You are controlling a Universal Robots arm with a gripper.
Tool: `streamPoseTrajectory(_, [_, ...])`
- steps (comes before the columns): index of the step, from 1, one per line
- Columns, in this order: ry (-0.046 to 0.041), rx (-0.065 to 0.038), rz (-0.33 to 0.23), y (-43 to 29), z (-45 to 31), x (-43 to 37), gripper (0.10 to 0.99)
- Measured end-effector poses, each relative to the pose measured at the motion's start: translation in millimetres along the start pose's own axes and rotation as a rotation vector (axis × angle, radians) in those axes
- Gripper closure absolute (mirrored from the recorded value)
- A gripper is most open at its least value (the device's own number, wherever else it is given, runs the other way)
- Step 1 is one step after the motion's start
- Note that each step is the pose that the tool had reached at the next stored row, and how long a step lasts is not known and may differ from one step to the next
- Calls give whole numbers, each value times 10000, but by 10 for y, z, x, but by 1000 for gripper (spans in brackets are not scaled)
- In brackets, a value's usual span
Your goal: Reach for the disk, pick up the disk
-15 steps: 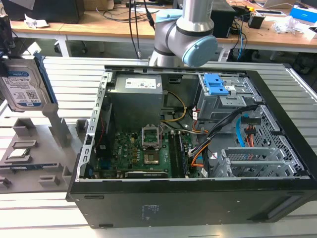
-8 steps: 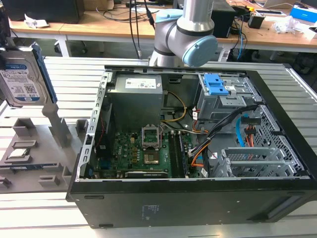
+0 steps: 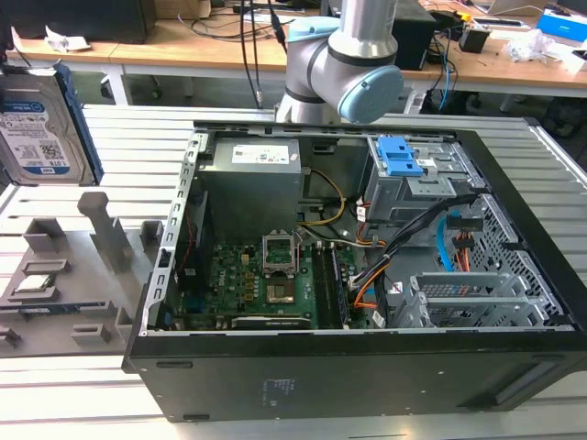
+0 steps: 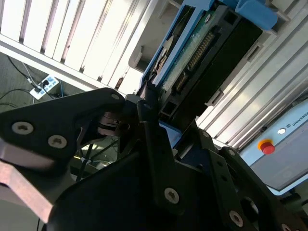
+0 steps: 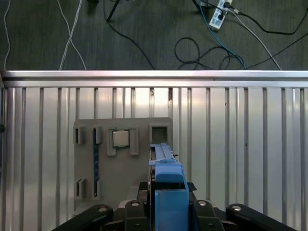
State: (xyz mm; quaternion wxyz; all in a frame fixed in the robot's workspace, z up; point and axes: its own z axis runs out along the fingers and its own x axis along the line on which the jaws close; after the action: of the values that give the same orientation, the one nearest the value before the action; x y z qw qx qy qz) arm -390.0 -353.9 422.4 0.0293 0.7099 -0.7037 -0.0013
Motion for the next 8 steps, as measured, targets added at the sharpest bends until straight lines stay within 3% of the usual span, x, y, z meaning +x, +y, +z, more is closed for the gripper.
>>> streamPoseTrajectory(8, [-1,-12,-1,-21,-161,7,722])
